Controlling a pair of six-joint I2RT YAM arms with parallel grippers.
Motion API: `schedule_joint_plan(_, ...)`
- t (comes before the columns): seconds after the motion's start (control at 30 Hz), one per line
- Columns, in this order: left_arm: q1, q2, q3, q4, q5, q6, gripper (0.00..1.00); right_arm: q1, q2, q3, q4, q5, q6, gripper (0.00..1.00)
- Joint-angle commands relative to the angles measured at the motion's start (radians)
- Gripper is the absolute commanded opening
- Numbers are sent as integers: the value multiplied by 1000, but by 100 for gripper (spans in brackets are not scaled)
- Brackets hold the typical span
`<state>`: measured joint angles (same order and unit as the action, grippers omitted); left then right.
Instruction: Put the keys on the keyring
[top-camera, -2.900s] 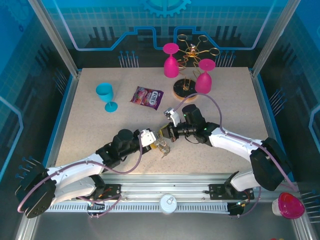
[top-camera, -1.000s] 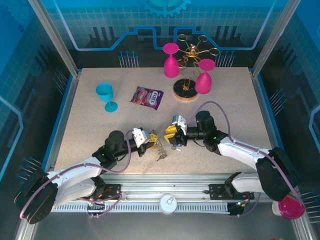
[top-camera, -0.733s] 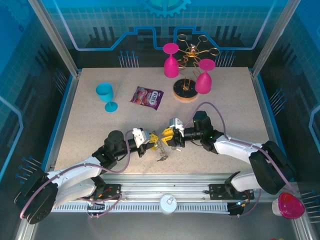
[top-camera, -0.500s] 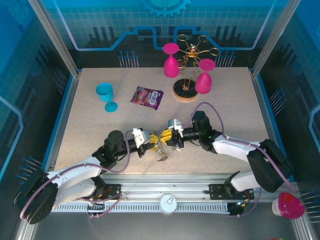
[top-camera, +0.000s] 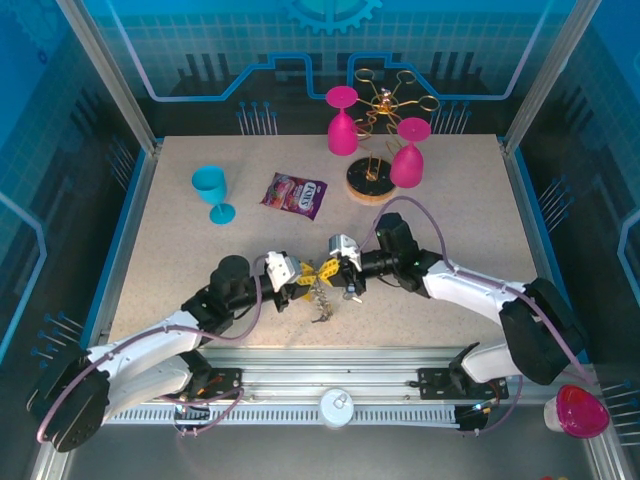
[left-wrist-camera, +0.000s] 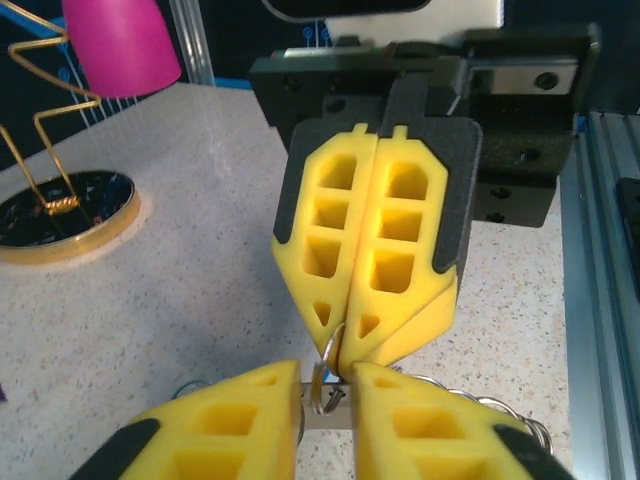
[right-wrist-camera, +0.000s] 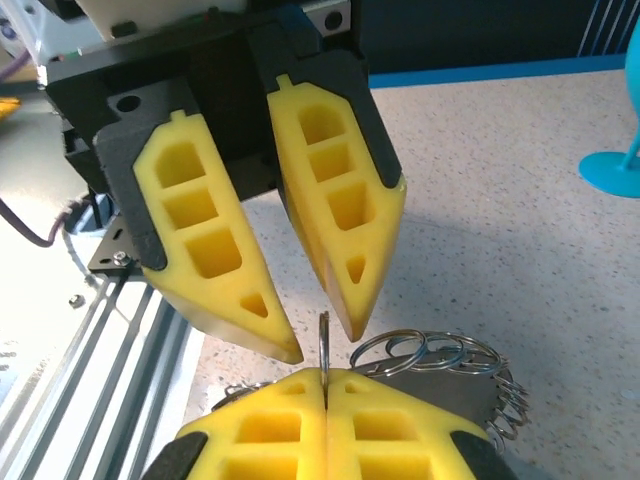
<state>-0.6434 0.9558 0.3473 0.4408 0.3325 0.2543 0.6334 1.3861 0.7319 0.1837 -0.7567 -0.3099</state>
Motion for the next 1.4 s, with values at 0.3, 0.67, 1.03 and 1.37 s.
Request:
schedule_joint_plan(0.3, -1, -6, 162, -375, -26, 149, 24, 76, -37, 191, -405, 145, -209, 0)
schedule_joint_plan(0.67, 0, 43, 171, -309, 31, 133, 16, 118, -14, 225, -388, 131, -208, 0)
schedule_joint_plan(1.03, 1, 22, 145, -248, 51, 137, 0, 21, -115, 86, -181, 19, -26, 28)
schedule_joint_plan(1.37, 1, -15, 105, -193, 71, 137, 0, -10, -141, -47, -1, -22, 28, 30)
